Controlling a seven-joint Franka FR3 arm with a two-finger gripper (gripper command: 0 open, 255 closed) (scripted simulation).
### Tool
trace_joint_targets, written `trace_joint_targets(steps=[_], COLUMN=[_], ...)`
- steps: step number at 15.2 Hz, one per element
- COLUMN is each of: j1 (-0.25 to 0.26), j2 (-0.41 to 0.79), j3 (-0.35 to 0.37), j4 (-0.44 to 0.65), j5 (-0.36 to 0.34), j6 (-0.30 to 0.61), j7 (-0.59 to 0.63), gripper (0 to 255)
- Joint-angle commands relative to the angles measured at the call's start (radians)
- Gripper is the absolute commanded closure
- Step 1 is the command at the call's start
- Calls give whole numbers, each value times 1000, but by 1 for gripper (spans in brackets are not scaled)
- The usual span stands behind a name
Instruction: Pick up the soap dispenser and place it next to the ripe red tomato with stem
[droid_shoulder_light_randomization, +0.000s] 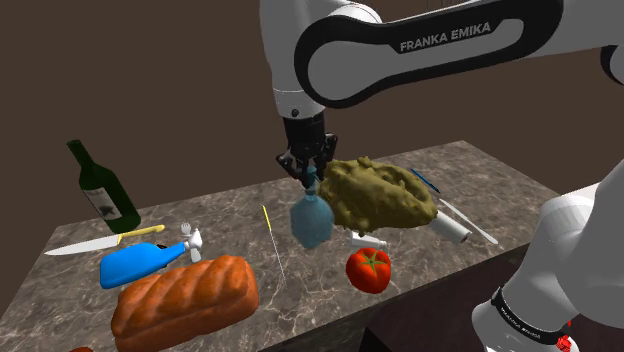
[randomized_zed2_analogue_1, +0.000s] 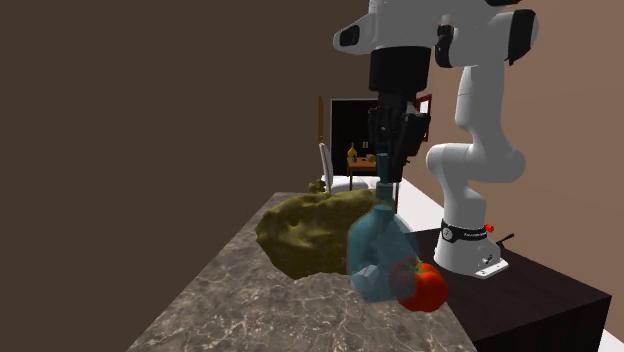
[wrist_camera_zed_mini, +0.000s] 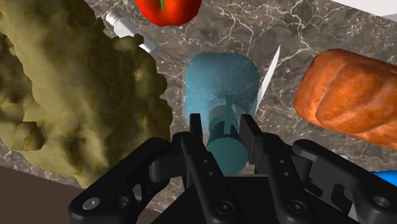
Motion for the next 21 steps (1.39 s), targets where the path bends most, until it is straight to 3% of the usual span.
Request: trace_joint_targets(steps=[1, 18, 21], j1=[-1, -1, -1], j2=[0, 46, 46], j3=[-1, -1, -1], j4=[-28, -213, -213], j5=[-1, -13, -13], j6=[29, 258, 258], j7=[0, 23, 23], gripper=[255, 255, 255])
